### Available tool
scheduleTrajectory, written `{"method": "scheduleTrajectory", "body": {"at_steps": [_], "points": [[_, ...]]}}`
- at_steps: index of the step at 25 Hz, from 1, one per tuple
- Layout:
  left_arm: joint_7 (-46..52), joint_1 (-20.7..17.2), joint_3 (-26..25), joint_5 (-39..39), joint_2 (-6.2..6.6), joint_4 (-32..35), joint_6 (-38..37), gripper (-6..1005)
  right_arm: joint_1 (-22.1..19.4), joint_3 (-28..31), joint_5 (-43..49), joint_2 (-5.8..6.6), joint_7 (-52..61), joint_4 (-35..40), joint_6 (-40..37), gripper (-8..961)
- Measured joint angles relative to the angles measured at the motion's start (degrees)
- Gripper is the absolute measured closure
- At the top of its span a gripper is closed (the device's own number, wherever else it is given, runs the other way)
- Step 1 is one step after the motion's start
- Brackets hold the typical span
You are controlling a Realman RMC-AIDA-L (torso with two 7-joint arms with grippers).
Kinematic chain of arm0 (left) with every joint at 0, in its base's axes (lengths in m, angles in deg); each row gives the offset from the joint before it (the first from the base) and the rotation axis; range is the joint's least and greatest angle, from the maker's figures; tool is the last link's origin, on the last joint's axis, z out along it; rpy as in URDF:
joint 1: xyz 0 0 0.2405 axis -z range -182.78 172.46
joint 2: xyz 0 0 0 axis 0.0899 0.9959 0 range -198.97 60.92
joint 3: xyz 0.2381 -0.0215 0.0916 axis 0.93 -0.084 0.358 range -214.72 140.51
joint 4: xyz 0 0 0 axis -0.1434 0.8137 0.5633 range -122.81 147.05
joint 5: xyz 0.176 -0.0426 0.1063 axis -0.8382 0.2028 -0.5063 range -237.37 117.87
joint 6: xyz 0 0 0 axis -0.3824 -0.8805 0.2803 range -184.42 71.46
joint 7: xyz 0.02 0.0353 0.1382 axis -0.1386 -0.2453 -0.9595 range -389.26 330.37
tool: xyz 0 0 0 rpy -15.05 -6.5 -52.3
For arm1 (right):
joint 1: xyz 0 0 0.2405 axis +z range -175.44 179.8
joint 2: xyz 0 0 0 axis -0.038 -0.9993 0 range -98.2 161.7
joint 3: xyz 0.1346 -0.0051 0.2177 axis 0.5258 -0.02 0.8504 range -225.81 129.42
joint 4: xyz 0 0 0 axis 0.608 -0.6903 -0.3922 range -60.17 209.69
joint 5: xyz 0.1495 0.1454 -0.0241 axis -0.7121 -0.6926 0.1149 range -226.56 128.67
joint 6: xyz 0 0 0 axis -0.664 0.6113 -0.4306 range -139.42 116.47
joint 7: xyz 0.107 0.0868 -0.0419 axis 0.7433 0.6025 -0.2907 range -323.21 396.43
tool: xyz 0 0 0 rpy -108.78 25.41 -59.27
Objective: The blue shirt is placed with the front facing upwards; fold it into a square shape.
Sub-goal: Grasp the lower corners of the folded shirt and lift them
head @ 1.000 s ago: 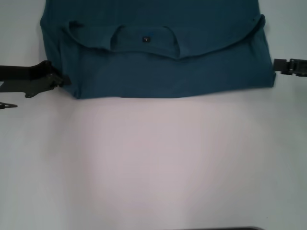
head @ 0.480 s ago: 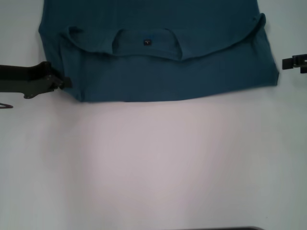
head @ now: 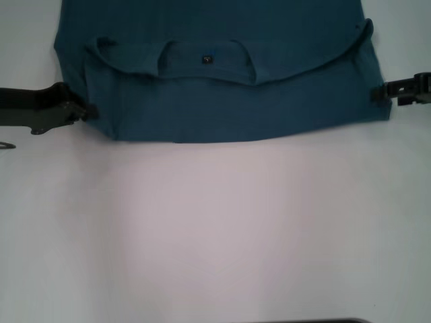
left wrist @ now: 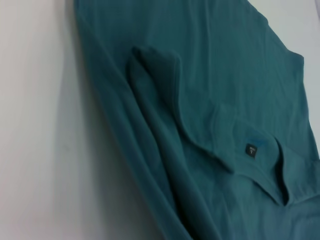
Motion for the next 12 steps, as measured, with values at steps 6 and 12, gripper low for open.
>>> {"method": "scheduleTrajectory", "body": {"at_steps": [6,12], "points": [[0.0,1.0,0.1,0.0,-0.12,0.0,0.3,1000,0.0,-0.8,0.0,-1.14,0.1,-0.8,3.1,94],[0.0,1.4,0.0,0.0,-0.23,0.0,0.5,1001,1.2,-2.0,0.0,-2.56,-0.2,-1.8,4.8,98]]}}
